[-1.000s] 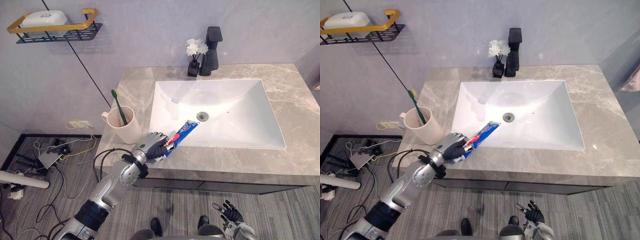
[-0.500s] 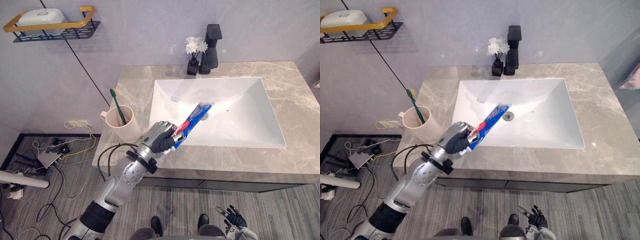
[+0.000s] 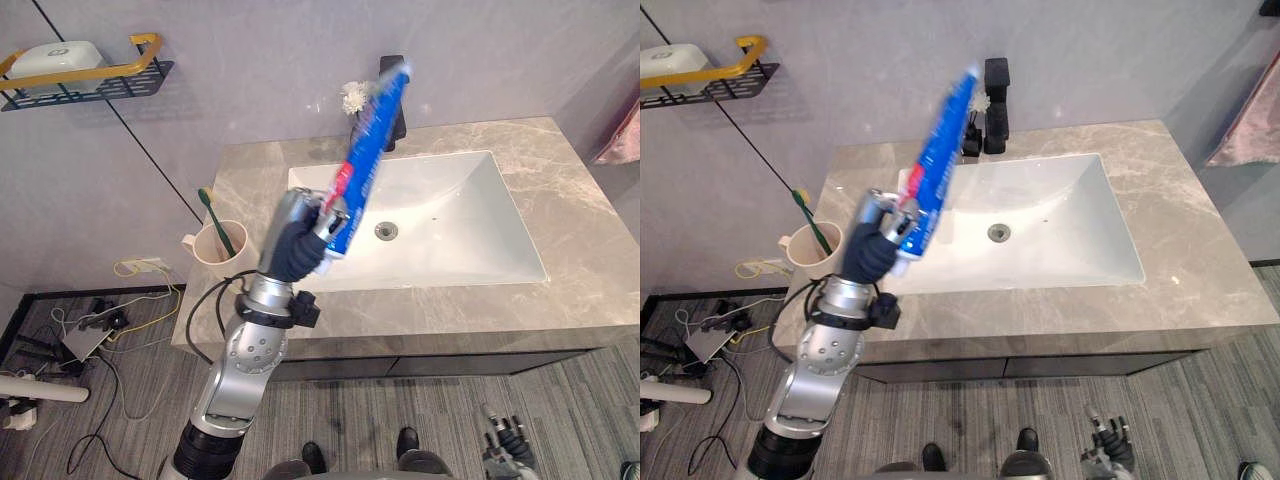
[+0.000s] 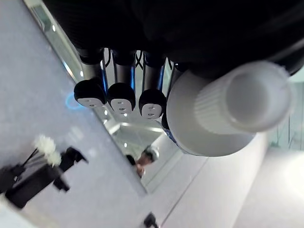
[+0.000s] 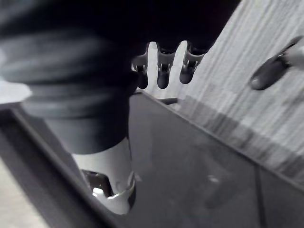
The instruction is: Organize washtable
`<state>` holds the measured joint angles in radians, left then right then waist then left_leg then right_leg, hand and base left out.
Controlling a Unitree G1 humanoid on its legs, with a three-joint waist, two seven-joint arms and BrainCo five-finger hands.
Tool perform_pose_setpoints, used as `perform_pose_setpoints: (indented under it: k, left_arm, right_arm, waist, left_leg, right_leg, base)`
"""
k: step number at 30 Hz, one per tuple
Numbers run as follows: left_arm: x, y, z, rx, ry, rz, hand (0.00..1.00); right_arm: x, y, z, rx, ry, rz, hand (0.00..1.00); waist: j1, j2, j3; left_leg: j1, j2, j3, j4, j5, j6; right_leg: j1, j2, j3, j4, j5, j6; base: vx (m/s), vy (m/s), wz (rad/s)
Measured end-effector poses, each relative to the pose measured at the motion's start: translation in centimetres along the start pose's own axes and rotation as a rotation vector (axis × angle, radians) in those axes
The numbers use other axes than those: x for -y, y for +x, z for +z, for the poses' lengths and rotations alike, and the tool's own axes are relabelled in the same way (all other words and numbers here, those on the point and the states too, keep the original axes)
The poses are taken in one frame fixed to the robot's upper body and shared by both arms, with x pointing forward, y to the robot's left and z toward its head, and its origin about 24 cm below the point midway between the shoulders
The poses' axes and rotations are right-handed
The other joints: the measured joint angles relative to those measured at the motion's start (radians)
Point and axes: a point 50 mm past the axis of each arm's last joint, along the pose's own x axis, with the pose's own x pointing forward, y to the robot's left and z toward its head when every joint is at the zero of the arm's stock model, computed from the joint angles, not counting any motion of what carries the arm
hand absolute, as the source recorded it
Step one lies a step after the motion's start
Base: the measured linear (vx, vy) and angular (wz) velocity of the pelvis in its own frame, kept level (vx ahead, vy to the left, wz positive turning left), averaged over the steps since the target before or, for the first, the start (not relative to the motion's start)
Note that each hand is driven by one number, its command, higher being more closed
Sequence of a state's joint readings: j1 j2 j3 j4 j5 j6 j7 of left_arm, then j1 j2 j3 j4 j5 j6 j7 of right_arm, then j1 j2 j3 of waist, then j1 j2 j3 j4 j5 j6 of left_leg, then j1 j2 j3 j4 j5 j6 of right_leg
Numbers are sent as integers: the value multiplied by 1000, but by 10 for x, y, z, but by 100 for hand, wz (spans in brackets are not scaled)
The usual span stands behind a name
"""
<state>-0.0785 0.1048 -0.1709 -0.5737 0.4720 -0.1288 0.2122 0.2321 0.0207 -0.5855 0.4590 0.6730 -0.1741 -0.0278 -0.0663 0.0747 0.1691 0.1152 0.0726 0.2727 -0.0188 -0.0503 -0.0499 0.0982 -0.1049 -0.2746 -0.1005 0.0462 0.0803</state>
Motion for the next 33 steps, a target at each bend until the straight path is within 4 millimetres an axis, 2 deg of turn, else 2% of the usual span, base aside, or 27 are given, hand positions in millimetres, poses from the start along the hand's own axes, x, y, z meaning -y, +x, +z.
perform_pose_setpoints:
  k: [3,7,13,16,18,22,25,26,28,33]
  left_arm:
    - [-4,-4,-2,-27,-5,69,100]
    - [-9,-11,-5,-64,5,123,100]
    - [-9,-18,-8,-102,5,133,100]
    - [-11,-19,-9,-107,11,137,100]
    - [-12,-20,-10,-112,15,137,100]
    - [-12,-20,-10,-109,18,133,100]
    - [-11,-19,-9,-104,17,109,100]
    - [-11,-19,-9,-103,15,102,100]
    - [-6,-19,-7,-100,-9,68,100]
    - [-1,-19,-5,-90,-32,32,100]
  right_arm:
    - [-7,0,32,170,76,-12,0]
    - [-16,-8,60,319,143,-13,0]
    - [-29,-27,115,589,185,28,0]
    - [-41,-37,135,689,179,71,0]
    - [-48,-41,142,728,168,99,0]
    - [-66,-49,154,785,168,205,0]
    - [-97,-57,163,818,137,427,0]
    - [-103,-59,164,817,138,474,0]
    - [-129,-61,162,789,149,641,0]
    - [-164,-67,157,723,176,857,0]
  waist:
    - [-2,-5,-14]
    - [-3,-14,-26]
    - [-11,-22,-33]
    - [-12,-23,-34]
    - [-27,-27,-36]
    - [-30,-32,-39]
    - [-29,-36,-43]
    - [-28,-38,-46]
    - [-27,-46,-52]
    - [-16,-47,-55]
  left_leg:
    - [2,0,6,2,-3,0]
    - [2,1,28,2,-9,0]
    - [1,-2,46,3,-19,0]
    - [0,-2,58,3,-25,2]
    - [-1,-2,59,6,-29,2]
    - [-10,-1,63,31,-47,2]
    - [-22,-3,64,37,-53,7]
    - [-26,-3,63,38,-53,7]
    - [-36,-2,56,44,-53,7]
    - [-36,-4,29,53,-55,11]
  right_leg:
    - [-1,0,7,0,0,0]
    - [-13,1,28,0,3,-1]
    - [-25,0,47,0,4,0]
    - [-33,0,60,0,6,1]
    - [-34,0,62,1,6,2]
    - [-36,-1,71,1,6,2]
    - [-47,-4,75,1,8,5]
    - [-50,-4,75,1,9,6]
    - [-48,-4,67,1,10,5]
    - [-31,-8,40,1,10,5]
  base:
    - [2,-3,-10]
    - [-9,7,-16]
    - [3,6,-10]
    - [-5,-3,-13]
    - [-2,-2,-4]
    - [-5,-1,-7]
    - [-11,-3,-3]
    - [-1,-14,3]
    - [5,-20,9]
    - [-22,-14,14]
